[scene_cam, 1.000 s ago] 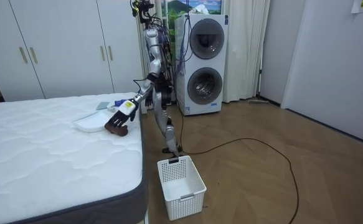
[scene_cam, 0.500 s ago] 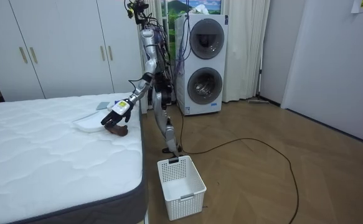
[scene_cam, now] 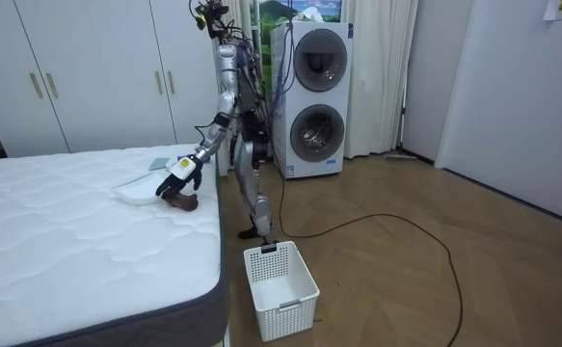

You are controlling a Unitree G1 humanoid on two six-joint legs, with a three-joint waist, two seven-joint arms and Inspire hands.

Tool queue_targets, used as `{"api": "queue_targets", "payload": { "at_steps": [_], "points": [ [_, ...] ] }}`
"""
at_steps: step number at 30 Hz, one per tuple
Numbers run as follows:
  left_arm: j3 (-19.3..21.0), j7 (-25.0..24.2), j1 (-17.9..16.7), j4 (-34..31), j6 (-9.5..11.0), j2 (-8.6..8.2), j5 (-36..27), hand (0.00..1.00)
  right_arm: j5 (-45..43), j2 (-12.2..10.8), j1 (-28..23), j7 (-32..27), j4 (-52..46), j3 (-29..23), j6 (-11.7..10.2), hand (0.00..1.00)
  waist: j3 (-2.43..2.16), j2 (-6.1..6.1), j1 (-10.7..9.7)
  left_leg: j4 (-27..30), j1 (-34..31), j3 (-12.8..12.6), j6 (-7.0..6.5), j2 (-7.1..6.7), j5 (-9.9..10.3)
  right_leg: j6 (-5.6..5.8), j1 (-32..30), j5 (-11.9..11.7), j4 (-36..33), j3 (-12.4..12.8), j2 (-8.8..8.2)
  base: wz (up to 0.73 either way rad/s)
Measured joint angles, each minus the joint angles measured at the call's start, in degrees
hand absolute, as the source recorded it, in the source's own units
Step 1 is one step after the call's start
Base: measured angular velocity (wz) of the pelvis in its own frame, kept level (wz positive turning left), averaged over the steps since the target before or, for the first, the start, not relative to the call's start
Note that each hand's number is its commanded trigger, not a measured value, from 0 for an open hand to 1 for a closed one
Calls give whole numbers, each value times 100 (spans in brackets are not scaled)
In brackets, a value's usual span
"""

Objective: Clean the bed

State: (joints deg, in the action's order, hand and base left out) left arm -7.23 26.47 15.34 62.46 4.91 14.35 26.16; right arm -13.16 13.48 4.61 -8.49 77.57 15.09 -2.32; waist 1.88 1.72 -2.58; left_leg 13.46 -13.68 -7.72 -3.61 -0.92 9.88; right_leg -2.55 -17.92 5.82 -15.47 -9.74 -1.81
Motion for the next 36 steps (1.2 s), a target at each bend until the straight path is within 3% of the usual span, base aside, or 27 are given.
{"api": "queue_targets", "payload": {
  "at_steps": [11,16,24,36],
  "points": [
    [-114,-129,74,54,4,23,-430,0,385,37,107,134,-136,400,122,0,18,-18,-46,437,-623,-151,-36,19,52,-78,-712,61,-546,88,-73,-2],
    [-124,-231,288,230,23,97,-635,0,383,39,101,345,-165,404,118,0,28,-32,-75,571,-803,-145,-36,21,52,-91,-875,52,-630,97,-83,0],
    [-198,-164,407,222,42,189,-677,0,389,40,115,359,-269,420,202,0,43,-34,-73,837,-1199,-140,-66,27,73,-85,-1209,55,-780,117,-100,0],
    [-205,44,452,185,50,193,-783,0,399,37,97,153,-650,401,249,0,71,-61,-86,940,-1292,-181,-115,18,129,-36,-1304,66,-851,177,-110,-1]
  ]
}}
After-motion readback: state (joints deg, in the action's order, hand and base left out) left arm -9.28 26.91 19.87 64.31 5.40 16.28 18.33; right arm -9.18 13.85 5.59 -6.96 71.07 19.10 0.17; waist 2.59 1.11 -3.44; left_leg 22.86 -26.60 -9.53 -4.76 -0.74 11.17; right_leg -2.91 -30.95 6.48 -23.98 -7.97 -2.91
